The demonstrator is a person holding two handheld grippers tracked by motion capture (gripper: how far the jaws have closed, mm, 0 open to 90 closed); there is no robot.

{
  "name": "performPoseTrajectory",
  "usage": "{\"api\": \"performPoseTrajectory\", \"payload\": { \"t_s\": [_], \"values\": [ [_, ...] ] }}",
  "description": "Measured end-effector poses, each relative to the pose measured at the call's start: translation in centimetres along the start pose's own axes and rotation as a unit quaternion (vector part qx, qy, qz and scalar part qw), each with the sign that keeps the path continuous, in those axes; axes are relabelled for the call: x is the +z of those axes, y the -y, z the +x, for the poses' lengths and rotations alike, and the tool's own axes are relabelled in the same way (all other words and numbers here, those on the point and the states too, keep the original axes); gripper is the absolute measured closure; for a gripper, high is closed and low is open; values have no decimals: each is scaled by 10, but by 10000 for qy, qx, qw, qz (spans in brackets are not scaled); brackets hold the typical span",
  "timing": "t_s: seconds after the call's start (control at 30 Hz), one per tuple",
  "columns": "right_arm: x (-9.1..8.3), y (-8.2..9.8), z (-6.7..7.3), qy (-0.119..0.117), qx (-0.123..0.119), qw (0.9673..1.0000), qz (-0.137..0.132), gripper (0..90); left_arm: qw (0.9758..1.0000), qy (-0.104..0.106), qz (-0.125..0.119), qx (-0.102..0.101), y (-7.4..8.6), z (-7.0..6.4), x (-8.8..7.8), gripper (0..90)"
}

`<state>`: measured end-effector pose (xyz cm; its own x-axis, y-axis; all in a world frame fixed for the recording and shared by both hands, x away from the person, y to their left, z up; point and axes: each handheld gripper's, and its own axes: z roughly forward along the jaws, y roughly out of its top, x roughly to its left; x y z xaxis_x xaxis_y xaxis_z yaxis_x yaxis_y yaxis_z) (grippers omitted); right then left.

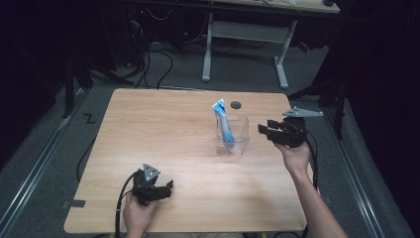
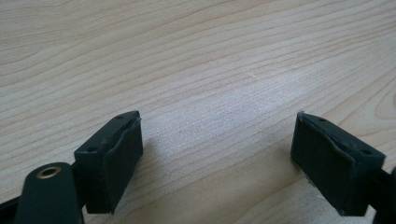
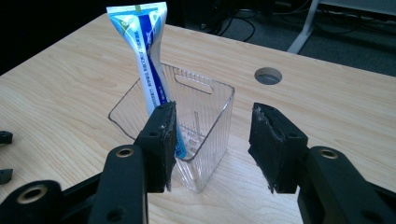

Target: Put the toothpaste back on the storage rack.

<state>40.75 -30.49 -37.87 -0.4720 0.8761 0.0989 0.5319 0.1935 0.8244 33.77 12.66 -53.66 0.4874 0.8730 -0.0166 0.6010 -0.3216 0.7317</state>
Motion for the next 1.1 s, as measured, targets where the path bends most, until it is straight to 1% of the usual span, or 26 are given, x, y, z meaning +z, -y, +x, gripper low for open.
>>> {"api": "performPoseTrajectory", "payload": {
  "t_s": [0.17,0.4,0.5,0.8,0.93,1.1],
  "values": [
    [-5,5,-3,0,63,10000,-48,514,10000,0,-1,0,0,0,0,171],
    [-16,10,-4,-62,174,9997,-150,507,10000,0,-1,1,0,0,0,171],
    [-19,13,-5,-57,218,9996,-153,507,10000,0,-1,0,0,0,0,171],
    [-24,25,-10,-21,325,9994,-139,505,10000,0,0,1,0,0,0,171],
    [-26,33,-12,-15,413,9990,-166,504,10000,0,-1,1,0,0,0,171],
    [-26,39,-13,-20,452,9988,-171,503,10000,0,0,1,0,0,0,171]
  ]
}}
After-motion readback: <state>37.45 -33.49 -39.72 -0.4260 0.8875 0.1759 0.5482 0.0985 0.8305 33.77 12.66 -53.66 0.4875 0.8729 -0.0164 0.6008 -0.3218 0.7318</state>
